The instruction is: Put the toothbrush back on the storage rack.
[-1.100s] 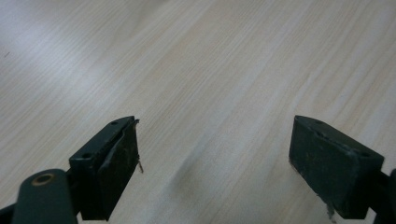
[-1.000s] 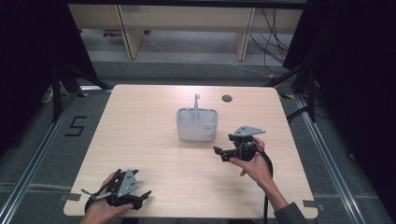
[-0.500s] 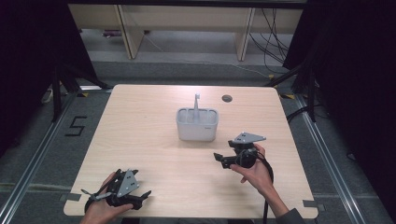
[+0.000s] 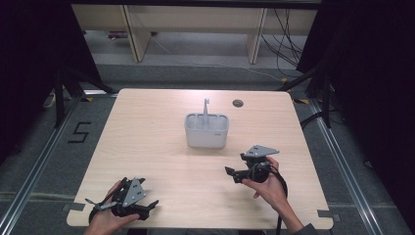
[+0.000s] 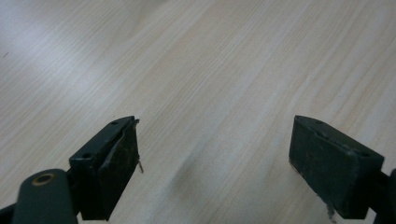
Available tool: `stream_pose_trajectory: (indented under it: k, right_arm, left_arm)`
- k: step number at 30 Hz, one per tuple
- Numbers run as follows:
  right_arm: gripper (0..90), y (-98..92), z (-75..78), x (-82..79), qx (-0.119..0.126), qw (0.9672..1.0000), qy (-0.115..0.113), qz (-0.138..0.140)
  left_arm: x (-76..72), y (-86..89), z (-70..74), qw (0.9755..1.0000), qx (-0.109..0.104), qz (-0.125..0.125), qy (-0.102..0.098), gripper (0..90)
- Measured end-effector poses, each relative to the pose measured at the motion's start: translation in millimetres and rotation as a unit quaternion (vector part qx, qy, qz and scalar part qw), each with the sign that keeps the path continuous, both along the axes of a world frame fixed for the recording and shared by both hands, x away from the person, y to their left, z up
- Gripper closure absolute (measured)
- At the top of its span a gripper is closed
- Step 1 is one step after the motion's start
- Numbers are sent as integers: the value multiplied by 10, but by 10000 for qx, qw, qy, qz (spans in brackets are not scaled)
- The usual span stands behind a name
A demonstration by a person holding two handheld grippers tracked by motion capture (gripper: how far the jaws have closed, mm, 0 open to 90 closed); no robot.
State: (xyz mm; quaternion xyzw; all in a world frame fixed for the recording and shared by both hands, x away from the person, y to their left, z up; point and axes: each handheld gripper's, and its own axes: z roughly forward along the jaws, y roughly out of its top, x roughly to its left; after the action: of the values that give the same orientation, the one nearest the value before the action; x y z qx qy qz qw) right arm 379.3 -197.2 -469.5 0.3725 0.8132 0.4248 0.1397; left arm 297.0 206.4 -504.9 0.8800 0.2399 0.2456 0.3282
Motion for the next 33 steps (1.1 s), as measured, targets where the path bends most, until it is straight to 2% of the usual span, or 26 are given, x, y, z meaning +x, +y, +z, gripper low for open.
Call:
stream_pose_trajectory:
  k: [1, 2, 4, 5, 8, 11, 12, 13, 14, 15, 16, 17, 19, 23, 26, 27, 29, 30, 31, 33]
  right_arm:
    - [200, -1, -4, -13, 51, 10000, 75, -17]
    - [199, -5, -15, -14, 18, 10000, -14, -7]
    - [199, -19, -24, -31, 21, 10000, 30, 26]
    - [199, -12, -32, -54, 76, 9999, 104, -59]
    - [196, -56, -39, -71, -114, 9999, -34, -7]
    - [195, -67, -54, -103, -37, 10000, 39, -42]
    - [195, -68, -53, -127, 1, 9998, 163, -95]
    - [195, -85, -59, -118, -72, 10000, 48, -21]
    - [195, -80, -58, -142, -19, 9998, 170, -108]
    - [195, -102, -69, -132, -77, 10000, -11, -28]
    - [195, -100, -70, -148, -29, 9999, 78, -74]
    - [194, -113, -67, -152, -66, 10000, 32, -54]
    - [193, -123, -67, -178, -17, 9999, 137, -76]
    - [187, -164, -82, -200, -37, 10000, 75, -34]
    - [179, -177, -86, -234, -27, 9999, 127, -25]
    - [178, -174, -91, -256, 68, 9997, 213, -59]
    - [176, -203, -89, -265, -19, 10000, 74, -27]
    - [175, -197, -92, -289, 69, 9998, 186, -96]
    - [174, -210, -96, -289, 37, 9999, 119, -55]
    - [173, -220, -91, -316, 54, 9998, 198, -59]
  left_arm:
    - [1, 0, -1, 10000, -18, 18, -14, 153]
    - [2, 0, 2, 10000, -14, 18, -18, 153]
    - [1, -1, 3, 10000, -14, 12, -15, 153]
    - [3, -3, 2, 10000, -8, 8, -8, 153]
    - [3, -8, -8, 10000, -28, 21, 6, 153]
    - [3, -5, -6, 10000, -8, 27, -12, 153]
    - [4, -2, -4, 10000, -1, 20, -10, 153]
    - [4, -1, -3, 10000, -3, 20, -9, 153]
    - [2, 0, -3, 10000, -14, 20, -3, 153]
    - [3, 0, -3, 10000, -24, 24, -1, 153]
    - [5, -1, -3, 10000, -25, 31, -6, 153]
    - [3, -5, -9, 10000, -62, 68, 24, 153]
    - [4, -6, -8, 10000, -33, 54, 3, 153]
    - [6, 1, -8, 10000, -32, 51, -1, 153]
    - [6, 2, -7, 10000, -49, 62, -4, 152]
    - [7, 1, -8, 10000, -49, 63, 3, 152]
    - [10, 2, -6, 10000, 19, 60, -16, 153]
    - [7, 0, -8, 10000, -6, 61, -14, 153]
    - [6, 2, -7, 10000, -26, 39, 8, 153]
    - [5, 2, -7, 10000, -29, 63, -15, 153]
